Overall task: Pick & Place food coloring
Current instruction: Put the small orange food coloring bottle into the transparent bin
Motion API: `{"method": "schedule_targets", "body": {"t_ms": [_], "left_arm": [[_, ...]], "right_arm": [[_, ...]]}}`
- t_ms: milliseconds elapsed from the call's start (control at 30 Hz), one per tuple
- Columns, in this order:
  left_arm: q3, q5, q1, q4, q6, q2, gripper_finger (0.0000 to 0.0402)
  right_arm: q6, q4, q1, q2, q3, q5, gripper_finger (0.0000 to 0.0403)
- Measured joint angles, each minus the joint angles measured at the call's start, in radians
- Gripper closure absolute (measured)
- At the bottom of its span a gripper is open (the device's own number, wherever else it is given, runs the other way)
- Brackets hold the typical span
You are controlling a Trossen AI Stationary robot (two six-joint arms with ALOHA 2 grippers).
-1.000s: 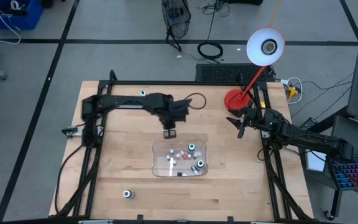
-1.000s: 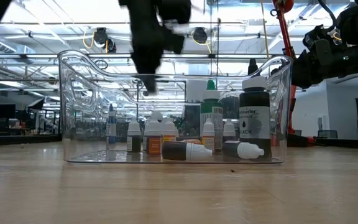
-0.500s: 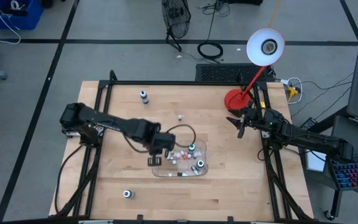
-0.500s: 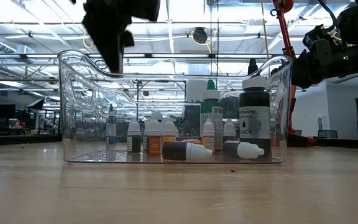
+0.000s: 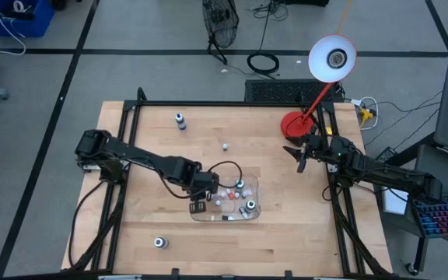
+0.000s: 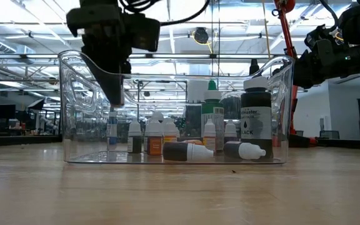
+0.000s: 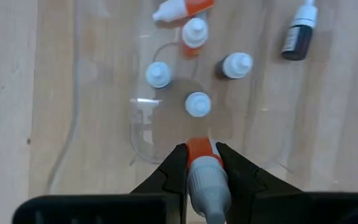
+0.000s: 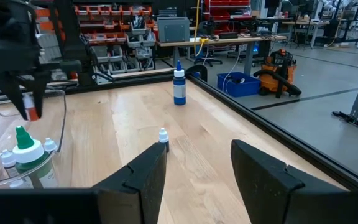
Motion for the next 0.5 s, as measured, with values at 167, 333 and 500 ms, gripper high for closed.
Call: {"method": "schedule_targets", "body": {"t_ms": [167,333,500], "left_arm": [[-0.011,0.000,0.031,0.004,0.000,0.016,0.0340],[-0.011,0.050,0.053,0.051,0.020,0.063,0.0341],[-0.010,0.067,0.065,0.056,0.029,0.109,0.0341]], "right_arm": [[0.000,0.000,0.000,0.000,0.000,0.000,0.0232],[0.000,0.000,0.000,0.000,0.000,0.000,0.0232],[0.000,0.004,0.000,0.000,0.000,0.000,0.0232]]}}
